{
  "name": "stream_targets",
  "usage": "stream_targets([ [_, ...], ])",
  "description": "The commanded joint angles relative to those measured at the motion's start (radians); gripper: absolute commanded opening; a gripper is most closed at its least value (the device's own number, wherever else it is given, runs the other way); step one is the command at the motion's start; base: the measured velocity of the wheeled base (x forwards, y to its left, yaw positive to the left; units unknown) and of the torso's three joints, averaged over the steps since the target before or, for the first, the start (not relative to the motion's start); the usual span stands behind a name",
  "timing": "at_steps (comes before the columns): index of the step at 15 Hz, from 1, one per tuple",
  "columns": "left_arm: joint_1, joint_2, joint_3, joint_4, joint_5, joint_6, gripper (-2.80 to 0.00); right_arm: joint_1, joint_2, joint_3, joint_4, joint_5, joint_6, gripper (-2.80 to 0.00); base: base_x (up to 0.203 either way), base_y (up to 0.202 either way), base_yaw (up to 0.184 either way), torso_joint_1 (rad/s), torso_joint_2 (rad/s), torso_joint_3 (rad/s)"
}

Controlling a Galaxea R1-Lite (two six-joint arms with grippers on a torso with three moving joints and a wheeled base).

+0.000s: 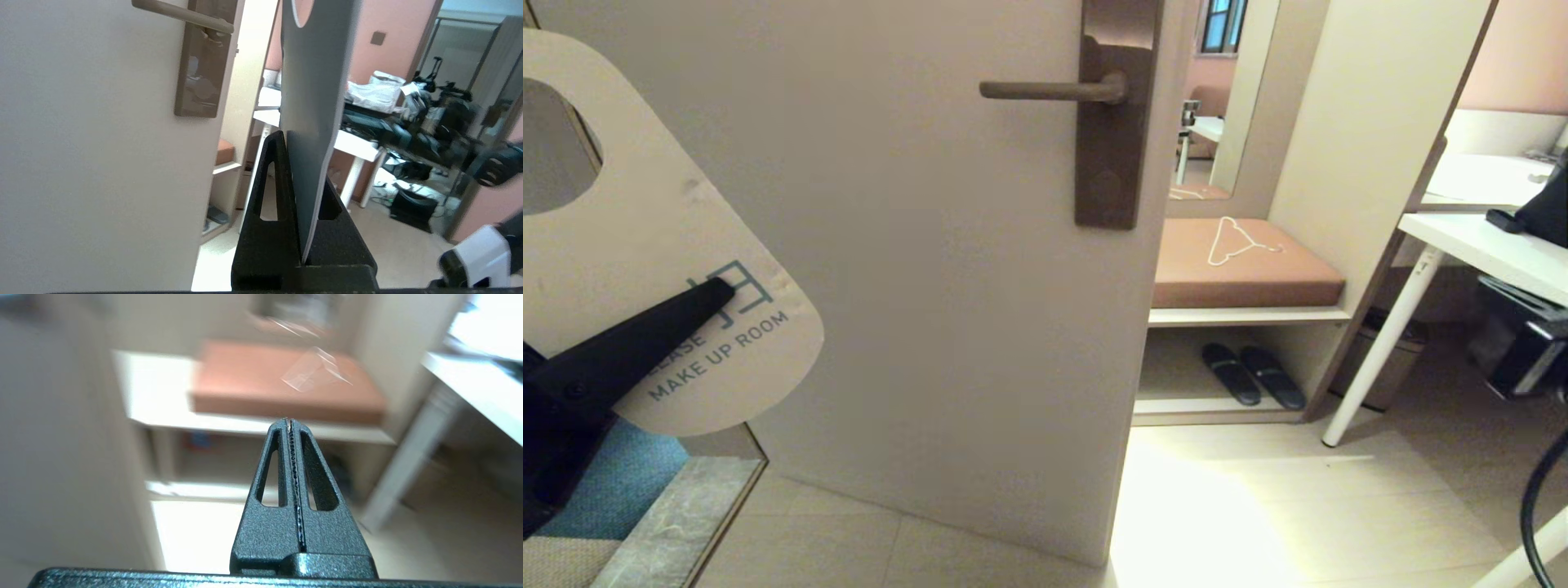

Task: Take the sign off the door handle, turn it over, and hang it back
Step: Hang the sign back with the other side facing out

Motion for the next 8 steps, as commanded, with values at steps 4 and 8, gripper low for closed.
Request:
stream_targets([
  [4, 0.001, -0.016, 0.004, -0.003, -0.002, 0.021, -2.80, -0.141, -0.385, 0.297, 0.043, 0.014, -0.021, -2.80, 0.000, 0.000, 0.000, 0.000, 0.00, 0.000],
  [8, 0.001, -0.085, 0.003, 0.126, -0.001, 0.080, -2.80, -0.243, -0.574, 0.330, 0.248, 0.025, -0.026, -2.80, 0.000, 0.000, 0.000, 0.000, 0.00, 0.000],
])
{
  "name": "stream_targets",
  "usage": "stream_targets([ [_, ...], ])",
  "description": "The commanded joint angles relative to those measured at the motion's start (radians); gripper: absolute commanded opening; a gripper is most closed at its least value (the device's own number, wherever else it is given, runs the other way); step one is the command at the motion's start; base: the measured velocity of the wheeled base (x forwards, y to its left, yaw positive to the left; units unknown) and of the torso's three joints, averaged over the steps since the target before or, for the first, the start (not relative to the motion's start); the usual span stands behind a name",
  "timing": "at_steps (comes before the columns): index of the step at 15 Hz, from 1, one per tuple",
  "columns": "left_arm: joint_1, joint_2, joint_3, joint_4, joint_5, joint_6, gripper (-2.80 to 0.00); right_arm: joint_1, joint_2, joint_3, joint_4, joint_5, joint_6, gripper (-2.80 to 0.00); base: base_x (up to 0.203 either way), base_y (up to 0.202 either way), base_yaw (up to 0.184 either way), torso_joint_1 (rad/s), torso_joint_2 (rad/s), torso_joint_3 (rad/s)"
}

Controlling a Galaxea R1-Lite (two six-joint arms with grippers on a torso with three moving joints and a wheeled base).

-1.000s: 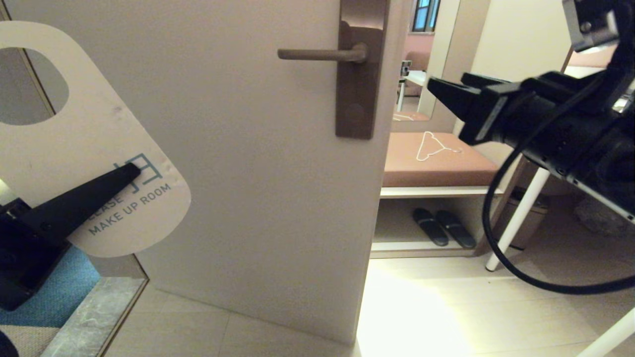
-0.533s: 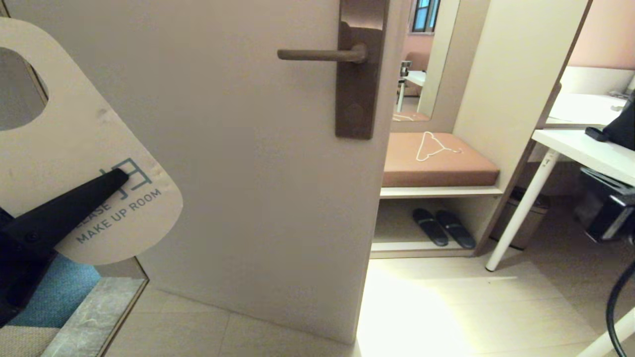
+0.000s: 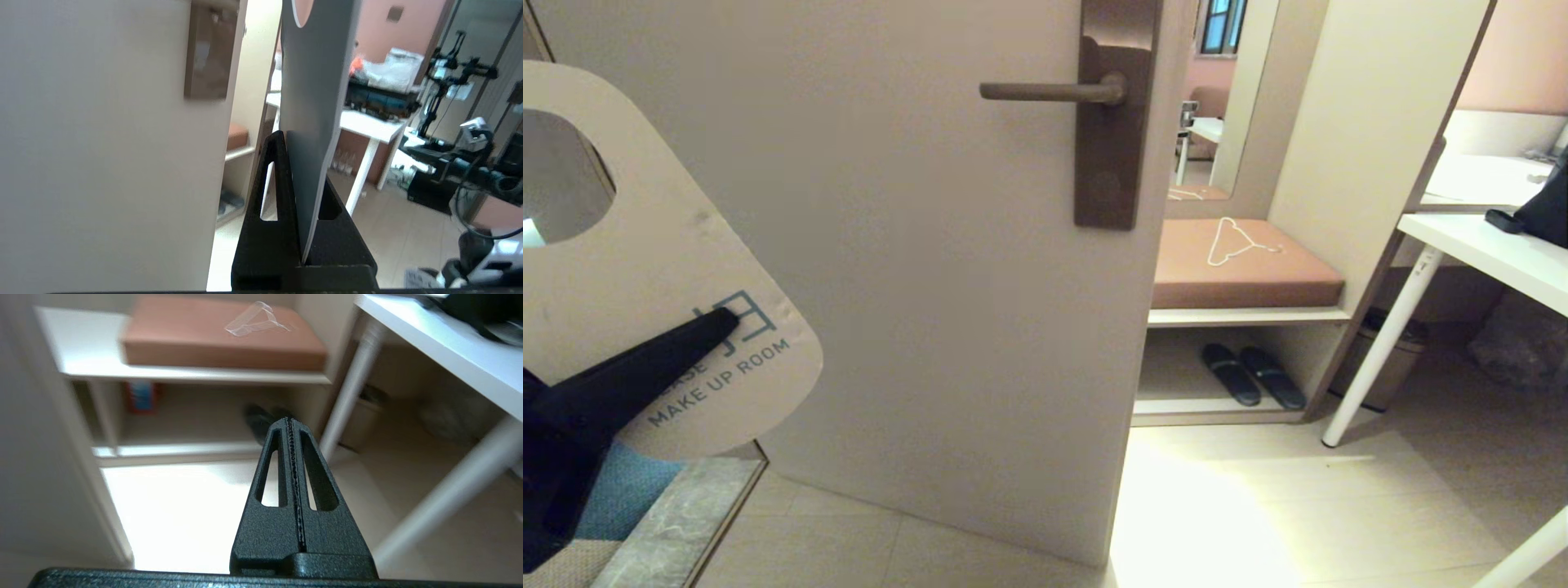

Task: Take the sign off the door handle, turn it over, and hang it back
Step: Hang the sign back with the other side facing out

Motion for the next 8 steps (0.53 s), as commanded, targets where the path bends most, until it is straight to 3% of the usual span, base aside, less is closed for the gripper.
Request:
stream_targets([
  [1, 0.000, -0.048, -0.001, 0.036, -0.002, 0.002, -2.80, -0.060, -0.167, 0.014, 0.097, 0.016, -0.009, -2.80, 0.000, 0.000, 0.000, 0.000, 0.00, 0.000],
  [6, 0.004, -0.135, 0.000, 0.156, 0.004, 0.008, -2.80, -0.068, -0.455, 0.027, 0.386, 0.246, -0.020, -2.80, 0.000, 0.000, 0.000, 0.000, 0.00, 0.000],
  [8, 0.024, -0.154, -0.001, 0.183, 0.007, 0.008, -2.80, -0.063, -0.535, 0.064, 0.430, 0.290, -0.019, -2.80, 0.000, 0.000, 0.000, 0.000, 0.00, 0.000],
])
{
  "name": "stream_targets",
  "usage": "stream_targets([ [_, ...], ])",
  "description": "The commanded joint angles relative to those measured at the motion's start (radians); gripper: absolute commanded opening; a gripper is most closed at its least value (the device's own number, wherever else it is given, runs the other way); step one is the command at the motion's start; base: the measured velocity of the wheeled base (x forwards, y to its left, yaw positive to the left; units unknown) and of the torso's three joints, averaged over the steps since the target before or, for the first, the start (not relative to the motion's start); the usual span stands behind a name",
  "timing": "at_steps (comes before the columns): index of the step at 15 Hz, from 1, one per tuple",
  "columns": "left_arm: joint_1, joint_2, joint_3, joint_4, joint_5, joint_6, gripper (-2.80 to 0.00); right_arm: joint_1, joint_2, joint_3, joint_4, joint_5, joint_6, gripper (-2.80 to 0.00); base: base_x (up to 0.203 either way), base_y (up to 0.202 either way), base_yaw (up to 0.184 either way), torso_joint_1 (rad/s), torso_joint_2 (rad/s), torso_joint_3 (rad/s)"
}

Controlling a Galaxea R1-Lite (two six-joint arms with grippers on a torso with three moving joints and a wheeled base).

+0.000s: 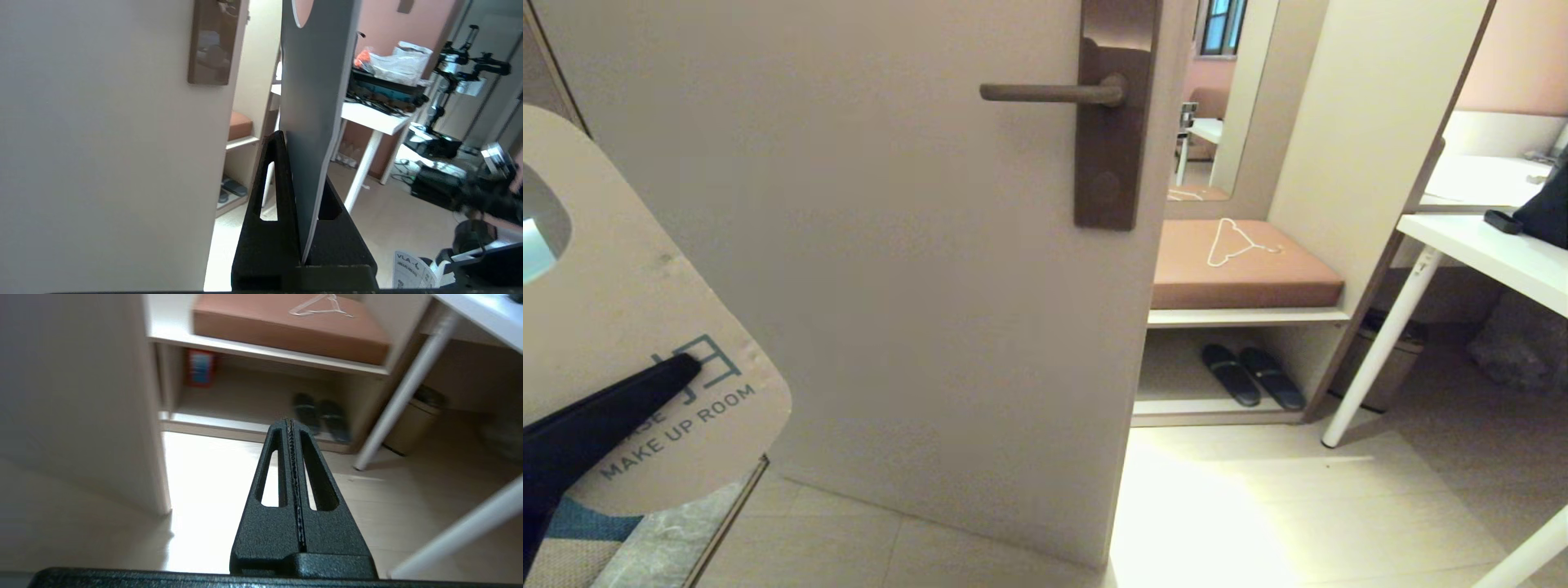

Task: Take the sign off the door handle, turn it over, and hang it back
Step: Hang the sign back with the other side facing out

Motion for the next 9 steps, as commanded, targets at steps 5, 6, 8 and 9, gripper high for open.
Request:
stream_targets([
  [5, 0.012, -0.020, -0.003, 0.031, -0.003, -0.002, -2.80, 0.005, -0.215, 0.022, 0.153, 0.013, 0.124, -2.80, 0.000, 0.000, 0.000, 0.000, 0.00, 0.000],
  [6, 0.013, -0.020, -0.006, 0.048, -0.003, -0.002, -2.80, 0.005, -0.215, 0.021, 0.154, 0.001, 0.141, -2.80, 0.000, 0.000, 0.000, 0.000, 0.00, 0.000],
  [8, 0.013, -0.011, -0.006, 0.071, -0.002, 0.014, -2.80, 0.005, -0.215, 0.021, 0.155, 0.000, 0.141, -2.80, 0.000, 0.000, 0.000, 0.000, 0.00, 0.000],
  [9, 0.014, 0.003, -0.006, 0.095, -0.001, 0.047, -2.80, 0.005, -0.215, 0.021, 0.155, 0.000, 0.140, -2.80, 0.000, 0.000, 0.000, 0.000, 0.00, 0.000],
])
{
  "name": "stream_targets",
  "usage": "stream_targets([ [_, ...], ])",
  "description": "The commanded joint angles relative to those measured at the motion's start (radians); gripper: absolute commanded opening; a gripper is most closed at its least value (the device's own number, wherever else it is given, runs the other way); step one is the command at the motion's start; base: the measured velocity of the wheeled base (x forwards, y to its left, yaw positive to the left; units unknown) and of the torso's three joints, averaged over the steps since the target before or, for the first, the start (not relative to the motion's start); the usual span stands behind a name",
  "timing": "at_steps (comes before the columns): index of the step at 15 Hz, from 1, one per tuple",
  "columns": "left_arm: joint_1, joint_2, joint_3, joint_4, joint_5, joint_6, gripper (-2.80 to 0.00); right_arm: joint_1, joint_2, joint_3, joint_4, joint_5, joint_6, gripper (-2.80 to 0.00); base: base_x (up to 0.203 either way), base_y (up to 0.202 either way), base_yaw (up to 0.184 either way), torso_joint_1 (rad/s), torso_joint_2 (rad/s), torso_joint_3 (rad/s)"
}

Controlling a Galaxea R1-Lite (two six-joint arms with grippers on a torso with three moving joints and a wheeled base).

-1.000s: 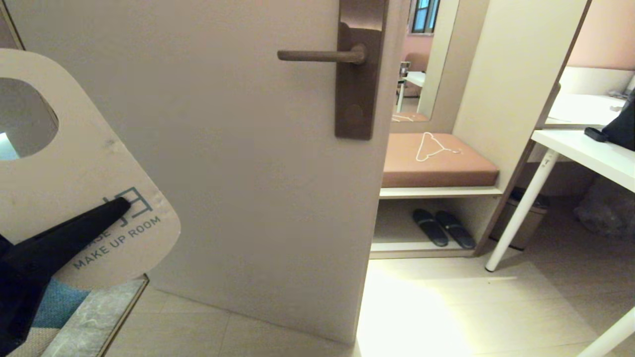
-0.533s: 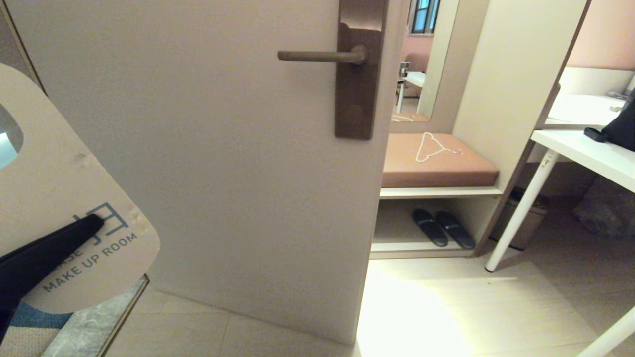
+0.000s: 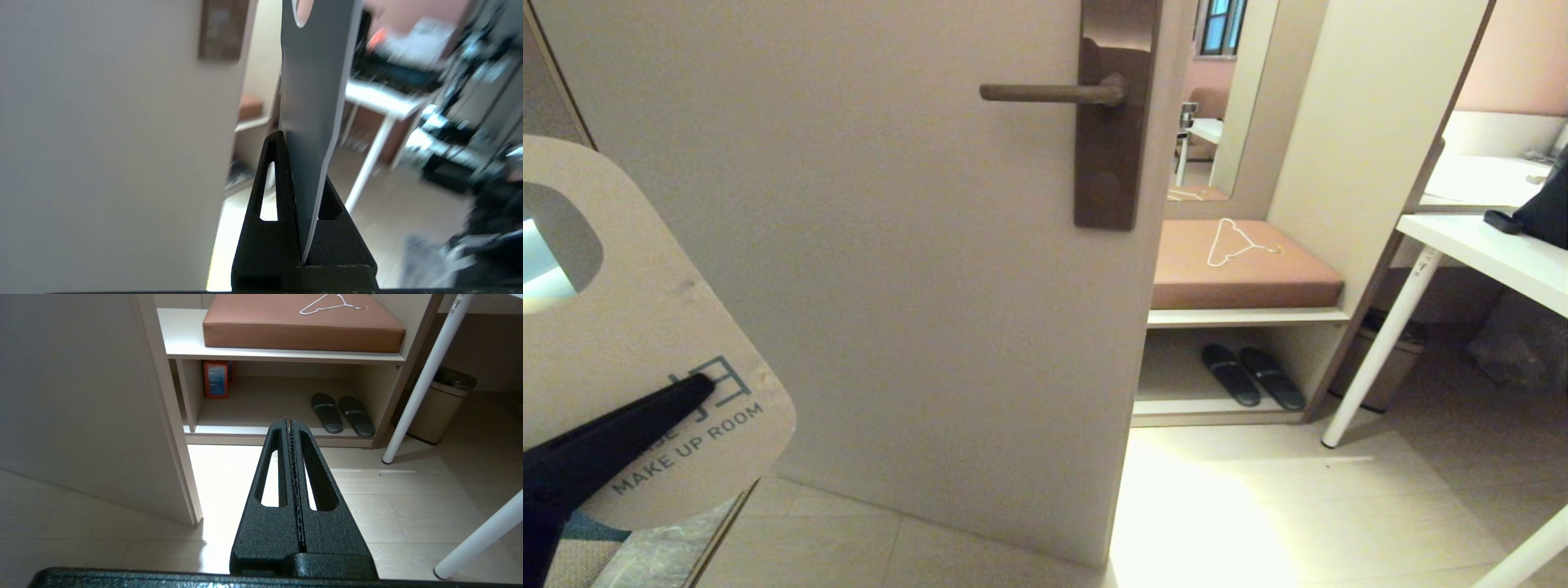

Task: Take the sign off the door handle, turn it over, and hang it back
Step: Hang the sign back with the other side facing out

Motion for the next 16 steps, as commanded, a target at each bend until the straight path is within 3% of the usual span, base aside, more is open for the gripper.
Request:
stream_targets([
  [1, 0.003, 0.034, 0.000, 0.021, 0.000, 0.050, -2.80, 0.000, -0.002, 0.000, 0.000, 0.000, 0.000, -2.80, 0.000, 0.000, 0.000, 0.000, 0.00, 0.000],
  [3, 0.048, 0.095, -0.002, 0.050, 0.013, 0.174, -2.80, 0.000, -0.002, 0.001, -0.003, 0.000, 0.006, -2.80, 0.000, 0.000, 0.000, 0.000, 0.00, 0.000],
  [4, 0.068, 0.122, -0.010, 0.051, 0.015, 0.202, -2.80, 0.000, -0.002, 0.001, -0.003, 0.000, 0.006, -2.80, 0.000, 0.000, 0.000, 0.000, 0.00, 0.000],
  [10, 0.121, 0.322, -0.225, 0.055, 0.022, 0.212, -2.80, 0.000, -0.002, 0.001, -0.003, 0.000, 0.006, -2.80, 0.000, 0.000, 0.000, 0.000, 0.00, 0.000],
  [14, 0.113, 0.484, -0.389, 0.052, 0.043, 0.221, -2.80, 0.000, -0.002, 0.001, -0.003, 0.000, 0.006, -2.80, 0.000, 0.000, 0.000, 0.000, 0.00, 0.000],
  [16, 0.074, 0.540, -0.444, 0.051, 0.047, 0.235, -2.80, 0.000, -0.002, 0.001, -0.003, 0.000, 0.006, -2.80, 0.000, 0.000, 0.000, 0.000, 0.00, 0.000],
])
